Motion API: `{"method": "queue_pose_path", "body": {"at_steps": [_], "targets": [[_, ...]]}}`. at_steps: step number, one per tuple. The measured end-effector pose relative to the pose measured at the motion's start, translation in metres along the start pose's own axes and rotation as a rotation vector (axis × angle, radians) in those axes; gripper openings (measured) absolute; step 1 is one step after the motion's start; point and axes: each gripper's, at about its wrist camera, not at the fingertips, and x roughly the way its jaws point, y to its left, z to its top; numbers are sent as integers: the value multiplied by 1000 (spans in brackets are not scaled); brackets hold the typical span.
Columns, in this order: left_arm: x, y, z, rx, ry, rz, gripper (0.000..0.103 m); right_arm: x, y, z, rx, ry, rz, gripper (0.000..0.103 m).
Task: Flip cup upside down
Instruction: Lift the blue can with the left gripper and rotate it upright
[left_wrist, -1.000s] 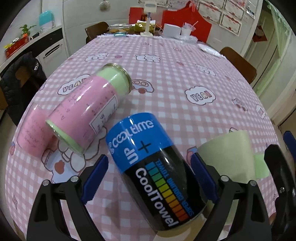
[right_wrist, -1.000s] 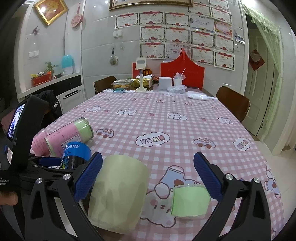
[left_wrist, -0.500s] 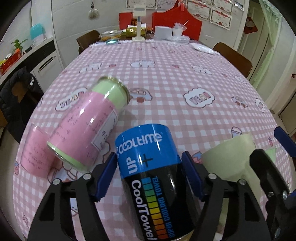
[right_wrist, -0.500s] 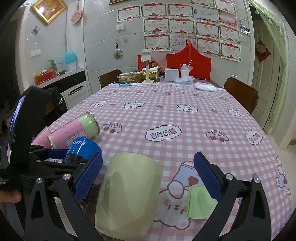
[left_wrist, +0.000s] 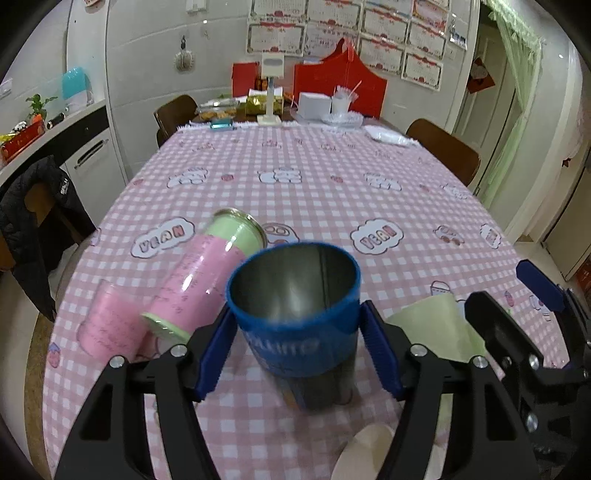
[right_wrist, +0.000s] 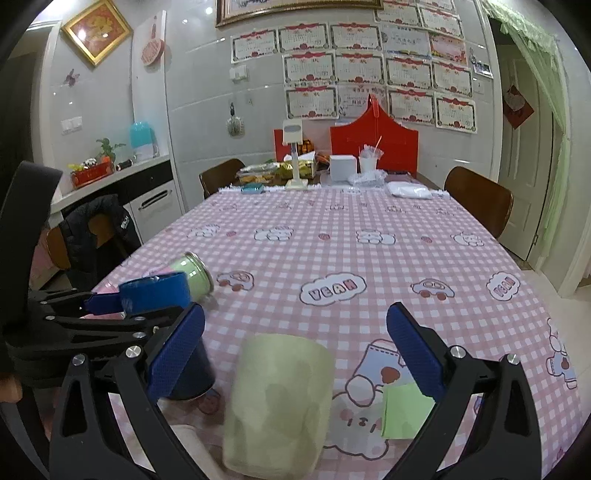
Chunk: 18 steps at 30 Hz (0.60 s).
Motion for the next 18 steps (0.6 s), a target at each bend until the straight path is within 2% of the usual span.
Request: {"method": "queue_pose_path", "body": {"at_steps": [10,15,18], "targets": [[-68,21,-14,6,-94,16,66,-37,34,11,-20,-65,27,95],[-101,37,-31,17,-82,39,66,-54,59,10,-42,-74,59,95],[-114,49,-46,20,-42,49,66,-58,72,4,-57,-53,86,95]]}}
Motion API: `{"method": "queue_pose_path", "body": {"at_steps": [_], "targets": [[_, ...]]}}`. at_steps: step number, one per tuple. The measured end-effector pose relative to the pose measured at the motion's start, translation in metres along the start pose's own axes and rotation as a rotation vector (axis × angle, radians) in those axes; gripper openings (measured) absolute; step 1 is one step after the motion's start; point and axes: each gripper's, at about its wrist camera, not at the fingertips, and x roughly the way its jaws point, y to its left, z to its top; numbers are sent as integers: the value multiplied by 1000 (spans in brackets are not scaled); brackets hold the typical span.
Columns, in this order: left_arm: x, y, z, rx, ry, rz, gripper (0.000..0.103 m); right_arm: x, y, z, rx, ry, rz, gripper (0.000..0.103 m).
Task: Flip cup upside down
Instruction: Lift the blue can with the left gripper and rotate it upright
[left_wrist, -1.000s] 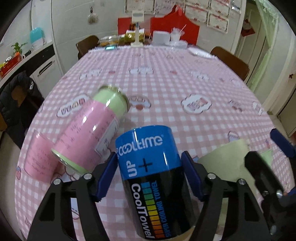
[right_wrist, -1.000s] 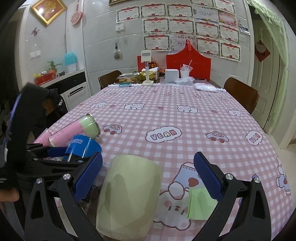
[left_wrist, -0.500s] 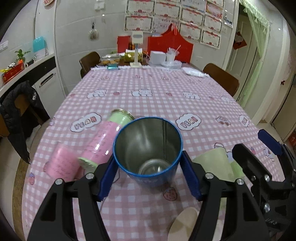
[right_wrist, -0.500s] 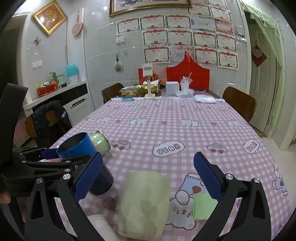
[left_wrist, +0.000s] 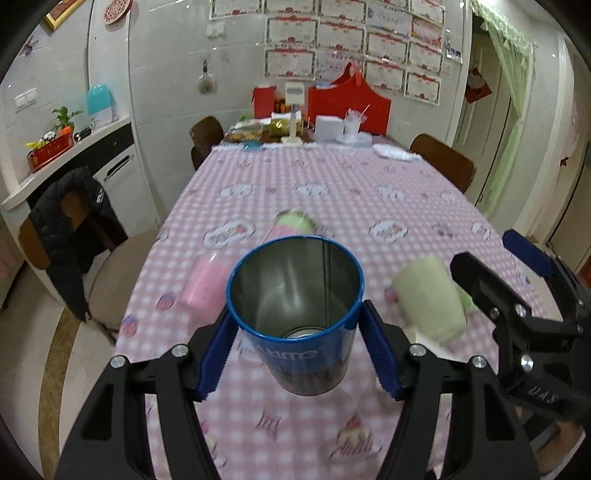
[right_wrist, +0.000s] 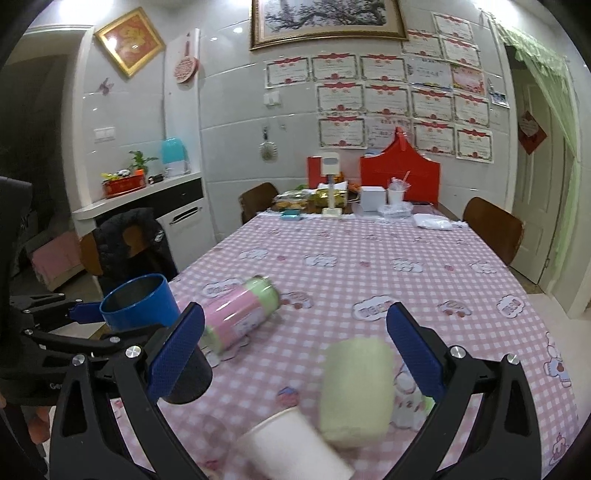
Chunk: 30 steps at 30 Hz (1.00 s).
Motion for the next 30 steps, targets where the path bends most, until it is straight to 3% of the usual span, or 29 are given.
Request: {"method": "queue_pose_path", "body": {"at_steps": [5,11,23,30], "targets": [[-10,18,-27,4,85,-9,66,-2,15,-12,-16,50,26,95],[-1,24,-48,1,184,-71,66,-1,19,-20,-8,102,48,95],[51,7,-24,-8,170,-103,66,23,5,-23,17,150,1,95],[91,11,-12,-51,201,-141,66,51,1,-23,22,197,-23,95]]}}
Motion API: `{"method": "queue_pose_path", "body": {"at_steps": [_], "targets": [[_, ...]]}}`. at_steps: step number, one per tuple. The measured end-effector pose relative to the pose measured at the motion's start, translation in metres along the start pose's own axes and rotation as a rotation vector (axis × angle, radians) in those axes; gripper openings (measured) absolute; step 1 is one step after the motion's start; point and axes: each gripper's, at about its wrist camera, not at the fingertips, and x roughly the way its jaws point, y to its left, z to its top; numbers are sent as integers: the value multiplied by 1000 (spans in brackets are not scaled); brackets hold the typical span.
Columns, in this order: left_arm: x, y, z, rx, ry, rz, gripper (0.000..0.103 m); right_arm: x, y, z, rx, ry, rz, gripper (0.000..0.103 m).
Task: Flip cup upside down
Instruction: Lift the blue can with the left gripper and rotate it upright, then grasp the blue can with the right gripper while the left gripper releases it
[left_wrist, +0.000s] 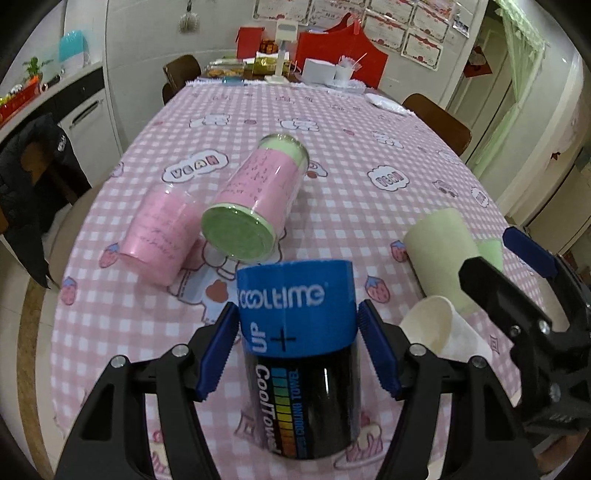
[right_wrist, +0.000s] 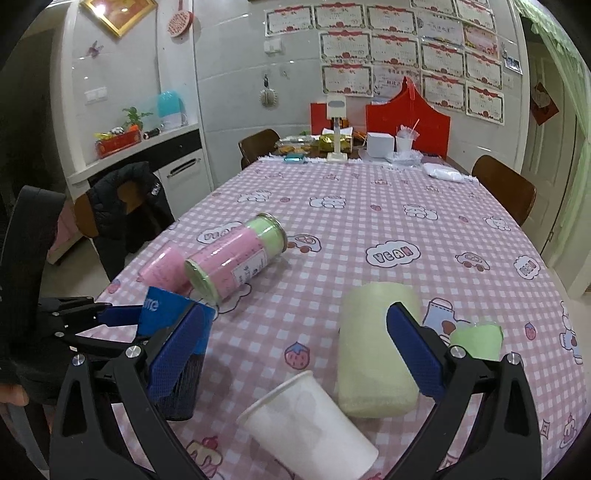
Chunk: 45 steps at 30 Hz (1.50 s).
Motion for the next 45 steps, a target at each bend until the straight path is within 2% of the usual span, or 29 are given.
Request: {"method": "queue_pose_path", "body": {"at_steps": [4,9,15,20,22,25,31,37,43,44,45], "targets": [[18,7,4,-10,27,-12,66,13,0,3,0,26,-13,95],[21,16,8,-37,-4,-17,66,22,4,6,4,51,-12,95],[-1,28,5,-68,-64,-16,66,20,13,14,14,61,10,95],[-26,48,-3,-97,-125,34,66,23,36,22,-3,87,64,95],[-36,58,-7,-110,-153,83,66,31,45,23,0,117,97,95],[-45,74,-12,-135,-179,138,66,50,56,21,33,208,172,95],[-44,101,-19,-176,-176,169,66,82,68,8,59,363,203,95],[-34,108,-23,-169,-174,190,66,98,69,4,76,425,190,95],[-30,112,-24,-168,-178,190,66,112,71,4,74,458,184,91],[-29,113,-24,-169,-177,188,66,115,71,3,72,461,185,88],[-29,113,-24,-169,-177,189,66,116,71,3,70,466,182,77]]}}
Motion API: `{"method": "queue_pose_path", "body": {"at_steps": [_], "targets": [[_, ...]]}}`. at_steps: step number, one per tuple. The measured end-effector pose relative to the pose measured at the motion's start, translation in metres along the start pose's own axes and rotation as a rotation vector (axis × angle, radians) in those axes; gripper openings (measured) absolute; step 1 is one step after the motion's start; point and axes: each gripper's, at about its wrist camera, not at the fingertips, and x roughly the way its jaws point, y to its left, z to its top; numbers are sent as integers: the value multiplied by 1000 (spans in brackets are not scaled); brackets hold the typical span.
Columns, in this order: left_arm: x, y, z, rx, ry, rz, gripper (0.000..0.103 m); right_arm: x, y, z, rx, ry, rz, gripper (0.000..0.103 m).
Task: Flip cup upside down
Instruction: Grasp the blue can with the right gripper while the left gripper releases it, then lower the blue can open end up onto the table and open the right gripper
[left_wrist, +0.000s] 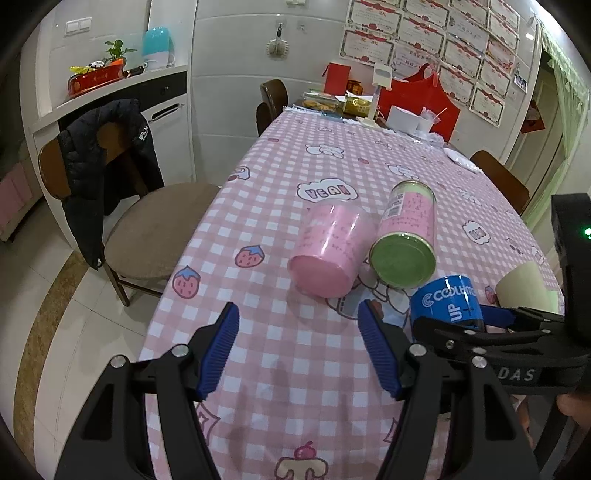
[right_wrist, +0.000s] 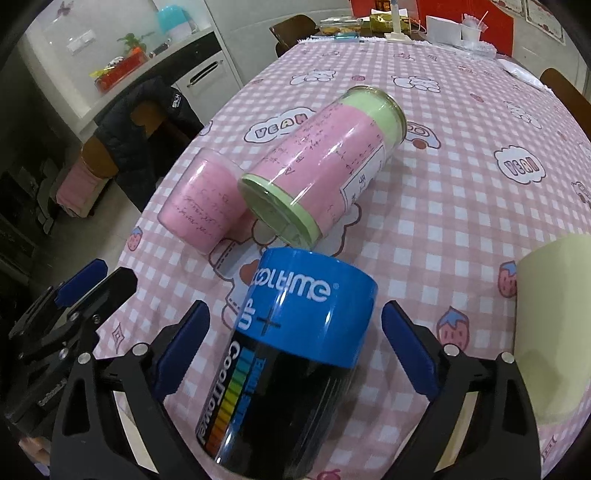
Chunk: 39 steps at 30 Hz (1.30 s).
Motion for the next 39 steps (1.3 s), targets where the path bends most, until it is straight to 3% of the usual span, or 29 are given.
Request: {"method": "queue_pose_path", "body": {"at_steps": [2,11,18,28,39], "targets": [[2,0,0,1,1,1,66,1,0,0,-2,1,4,71],[5,0,0,-5,5,-3,66,-5,1,-2,-15,-22,-3,71],[-1,-6,0,-6,-7,-1,66,-24,5,-3,-44,-80,-28,69],[-13,-19,-1,11,-23,-14,66,-56,10,-9,-97,-211,-134,68],[-26,-31,-5,32,-41,-16,66,-64,12,-18,-132,-246,-136,66]]}}
